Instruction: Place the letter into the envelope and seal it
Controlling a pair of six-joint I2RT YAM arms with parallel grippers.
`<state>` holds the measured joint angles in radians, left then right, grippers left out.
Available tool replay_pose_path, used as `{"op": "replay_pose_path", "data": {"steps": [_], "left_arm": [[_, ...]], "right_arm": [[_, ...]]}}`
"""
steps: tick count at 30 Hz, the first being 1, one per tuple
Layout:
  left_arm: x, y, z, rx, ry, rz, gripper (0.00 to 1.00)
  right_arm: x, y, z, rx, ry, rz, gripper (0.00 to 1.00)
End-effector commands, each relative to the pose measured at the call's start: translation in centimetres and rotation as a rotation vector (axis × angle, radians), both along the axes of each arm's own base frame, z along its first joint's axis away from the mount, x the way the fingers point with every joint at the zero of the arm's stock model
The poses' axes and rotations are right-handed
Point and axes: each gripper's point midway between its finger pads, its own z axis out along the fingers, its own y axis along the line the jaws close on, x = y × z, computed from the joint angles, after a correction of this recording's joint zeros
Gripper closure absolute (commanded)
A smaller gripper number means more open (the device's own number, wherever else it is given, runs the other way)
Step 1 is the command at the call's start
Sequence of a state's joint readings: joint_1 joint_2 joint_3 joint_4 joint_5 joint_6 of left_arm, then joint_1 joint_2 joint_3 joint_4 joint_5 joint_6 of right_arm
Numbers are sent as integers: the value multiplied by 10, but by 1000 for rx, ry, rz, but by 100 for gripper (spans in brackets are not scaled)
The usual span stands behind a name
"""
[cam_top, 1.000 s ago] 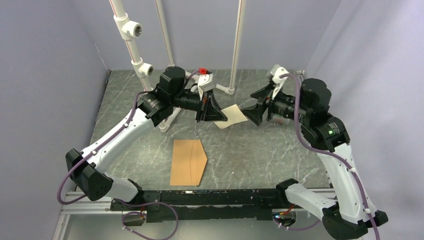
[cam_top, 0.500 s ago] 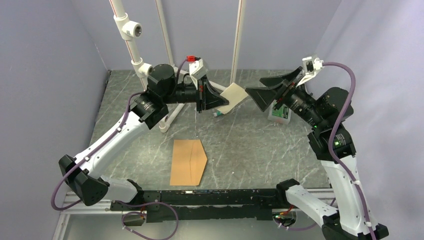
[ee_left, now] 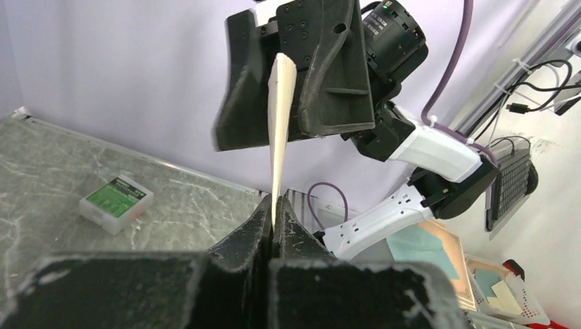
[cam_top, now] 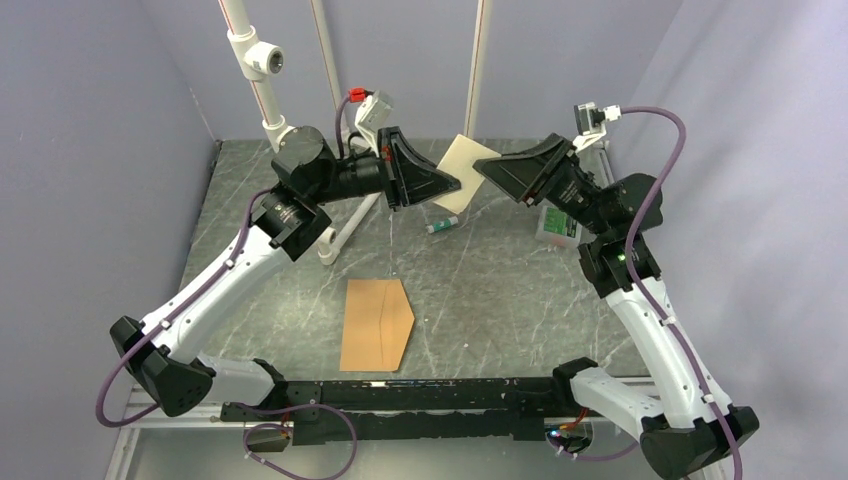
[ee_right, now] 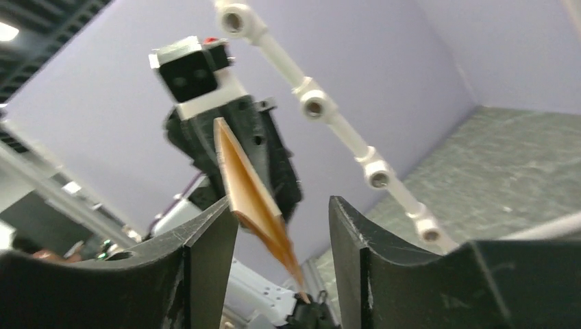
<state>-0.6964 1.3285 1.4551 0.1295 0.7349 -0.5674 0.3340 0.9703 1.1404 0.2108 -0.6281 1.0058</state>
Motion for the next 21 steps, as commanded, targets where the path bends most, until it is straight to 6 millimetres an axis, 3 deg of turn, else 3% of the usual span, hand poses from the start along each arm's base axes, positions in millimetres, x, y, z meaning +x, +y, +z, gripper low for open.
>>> {"op": "replay_pose_path", "data": {"steps": [1,4,6,9,12,16,21], "left_arm": [[-18,10,44,-111,-27,-28,96],[-16,9,45,-118,-10,-27,88],[-15,9,46,-122,-11,-19,77],[-17,11,47,-118,-34,-14,55],[-17,16,47,-111,-63,17,44],[-15,23,48,-91,-91,76,43],[-25,26,49,-82,-128,38,47]], "right_arm": [[-51,-2,51,93,-226,149,55],[-56,1,56,73,-258,178,84],[-56,1,57,42,-279,166,100],[-55,1,57,-18,-308,143,100],[-57,4,49,-104,-355,159,100],[-66,10,29,-219,-393,259,100],[-71,12,13,-284,-404,328,100]]}}
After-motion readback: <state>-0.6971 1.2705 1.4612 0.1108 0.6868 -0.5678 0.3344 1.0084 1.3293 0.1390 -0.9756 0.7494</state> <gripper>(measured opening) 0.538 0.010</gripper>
